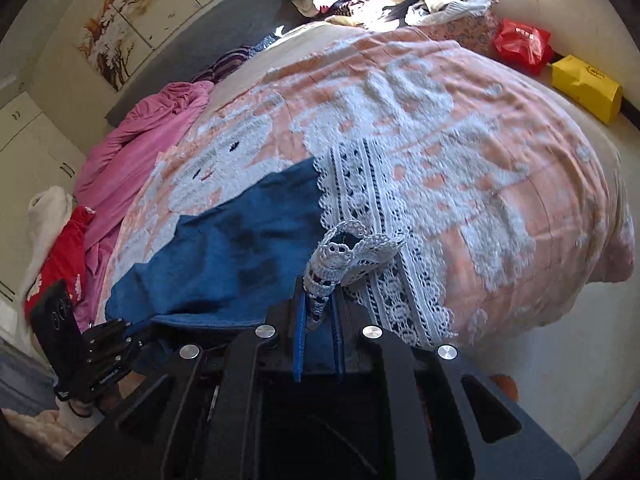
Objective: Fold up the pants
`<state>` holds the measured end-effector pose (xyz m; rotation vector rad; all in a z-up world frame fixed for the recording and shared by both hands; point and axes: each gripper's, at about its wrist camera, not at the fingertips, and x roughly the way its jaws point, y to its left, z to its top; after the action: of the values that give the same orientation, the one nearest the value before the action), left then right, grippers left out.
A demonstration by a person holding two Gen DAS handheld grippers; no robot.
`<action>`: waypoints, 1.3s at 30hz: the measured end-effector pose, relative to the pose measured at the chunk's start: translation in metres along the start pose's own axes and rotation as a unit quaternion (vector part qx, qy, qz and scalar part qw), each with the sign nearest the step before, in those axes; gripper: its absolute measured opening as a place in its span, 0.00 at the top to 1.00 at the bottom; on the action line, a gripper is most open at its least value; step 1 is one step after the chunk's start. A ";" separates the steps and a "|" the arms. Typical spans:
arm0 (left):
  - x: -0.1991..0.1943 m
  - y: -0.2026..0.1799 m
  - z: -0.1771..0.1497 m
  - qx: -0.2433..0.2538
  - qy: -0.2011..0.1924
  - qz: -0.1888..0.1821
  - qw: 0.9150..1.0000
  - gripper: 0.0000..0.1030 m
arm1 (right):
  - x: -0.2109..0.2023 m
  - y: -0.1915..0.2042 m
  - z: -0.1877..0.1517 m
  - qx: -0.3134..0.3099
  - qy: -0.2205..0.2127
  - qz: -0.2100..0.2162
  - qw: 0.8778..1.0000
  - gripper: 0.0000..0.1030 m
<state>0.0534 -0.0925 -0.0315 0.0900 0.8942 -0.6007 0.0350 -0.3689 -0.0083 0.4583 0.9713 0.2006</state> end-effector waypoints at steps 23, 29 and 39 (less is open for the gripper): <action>0.020 -0.007 -0.013 0.025 0.046 -0.005 0.999 0.70 | -0.004 -0.037 -0.030 -0.006 0.024 -0.082 0.996 0.65; -0.031 0.009 0.007 -0.009 -0.004 -0.030 1.000 0.62 | -0.040 -0.019 -0.012 -0.055 -0.033 -0.077 0.995 0.53; -0.011 0.065 0.075 -0.060 -0.029 0.059 0.996 0.57 | -0.054 -0.007 0.036 -0.102 -0.083 -0.060 0.990 0.38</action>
<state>0.1359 -0.0572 0.0131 0.0175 0.8603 -0.4370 0.0346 -0.4055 0.0461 0.2240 0.8027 0.1491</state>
